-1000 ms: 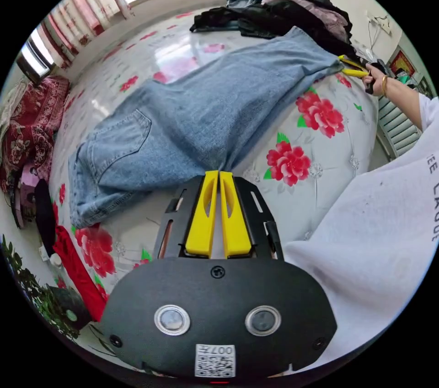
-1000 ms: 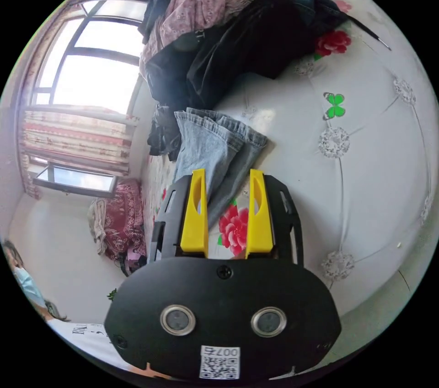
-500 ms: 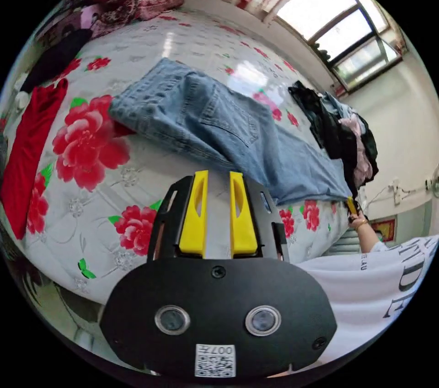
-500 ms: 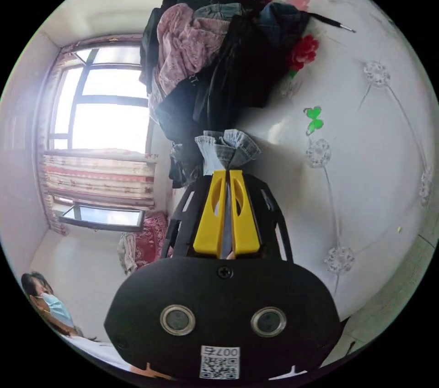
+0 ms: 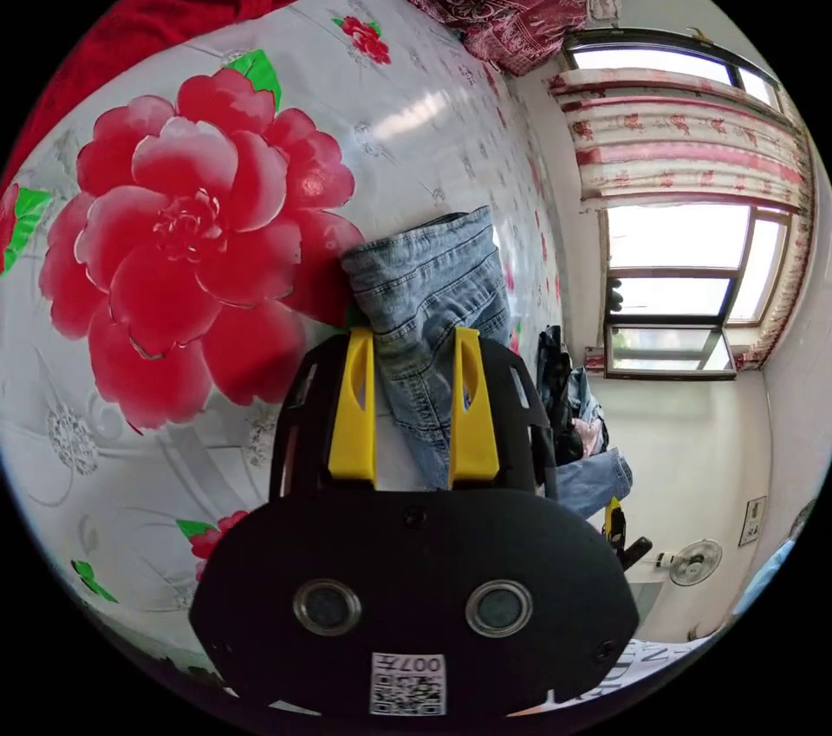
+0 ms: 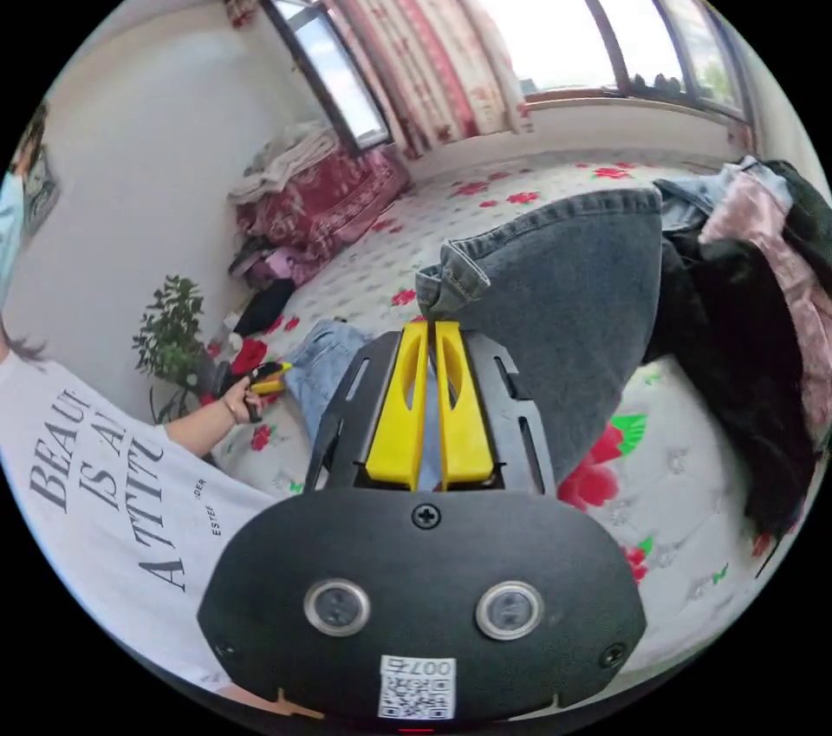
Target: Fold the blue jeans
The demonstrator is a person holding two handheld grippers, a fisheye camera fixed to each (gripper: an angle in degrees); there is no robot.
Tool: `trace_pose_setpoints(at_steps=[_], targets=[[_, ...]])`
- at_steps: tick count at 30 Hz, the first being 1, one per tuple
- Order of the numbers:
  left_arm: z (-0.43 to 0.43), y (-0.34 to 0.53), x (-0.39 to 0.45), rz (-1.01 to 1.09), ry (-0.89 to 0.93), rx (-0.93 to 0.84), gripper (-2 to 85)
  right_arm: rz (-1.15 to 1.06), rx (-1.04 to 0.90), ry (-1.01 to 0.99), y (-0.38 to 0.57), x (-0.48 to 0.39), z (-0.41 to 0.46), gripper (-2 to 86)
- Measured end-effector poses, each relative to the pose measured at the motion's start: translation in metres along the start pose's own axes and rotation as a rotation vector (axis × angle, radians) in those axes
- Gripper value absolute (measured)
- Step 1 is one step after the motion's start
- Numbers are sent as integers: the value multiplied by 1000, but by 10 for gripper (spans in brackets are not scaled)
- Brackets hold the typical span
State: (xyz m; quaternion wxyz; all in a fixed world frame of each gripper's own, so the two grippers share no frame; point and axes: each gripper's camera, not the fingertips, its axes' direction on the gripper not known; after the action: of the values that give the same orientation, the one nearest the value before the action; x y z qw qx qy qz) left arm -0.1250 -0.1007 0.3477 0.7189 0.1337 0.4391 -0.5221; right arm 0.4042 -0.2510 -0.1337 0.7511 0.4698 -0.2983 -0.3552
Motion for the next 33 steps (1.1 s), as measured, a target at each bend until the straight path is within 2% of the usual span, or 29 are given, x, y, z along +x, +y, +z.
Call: trace_pose_setpoints(at_steps=[2,4,6,7,11,14,17,19,20,22,23,24,25,28,30,33], targets=[[-2,-1,-9,-23,10,14,87,-57,-123,-77,9,-40,68,8],[-8,2,-20,-53,68,53,61,-65,-387,-132,41,-72,168,21],[-15,8,-27,-73,147,95,56,-87,-589,-152,71,-87,221,30],[-23,11,-28,-66,181,133,54,-96,-630,-156,85,-93,232,35],[-39,18,-11,68,164,164,53,-123,-583,-122,100,-90,209,50],[-43,22,22,204,167,171,52,-28,-507,-76,101,-55,174,60],[-38,35,102,502,146,132,52,138,-398,-50,106,-9,133,66],[-20,72,191,874,85,37,51,237,-296,-17,114,21,102,68],[-13,86,213,974,86,2,51,259,-272,-8,116,27,95,68],[27,152,278,1312,152,-228,57,345,-193,12,127,52,74,70],[39,169,289,1367,177,-302,61,365,-178,15,130,59,71,70],[68,203,301,1447,223,-460,69,407,-151,22,137,71,66,71],[99,235,303,1489,232,-602,79,449,-129,22,144,83,63,72],[156,276,280,1404,135,-763,86,543,-97,-4,162,109,62,78],[159,274,264,1301,122,-725,87,589,-85,-47,172,121,63,83],[137,251,235,1148,39,-548,93,627,-105,-71,186,138,70,91]])
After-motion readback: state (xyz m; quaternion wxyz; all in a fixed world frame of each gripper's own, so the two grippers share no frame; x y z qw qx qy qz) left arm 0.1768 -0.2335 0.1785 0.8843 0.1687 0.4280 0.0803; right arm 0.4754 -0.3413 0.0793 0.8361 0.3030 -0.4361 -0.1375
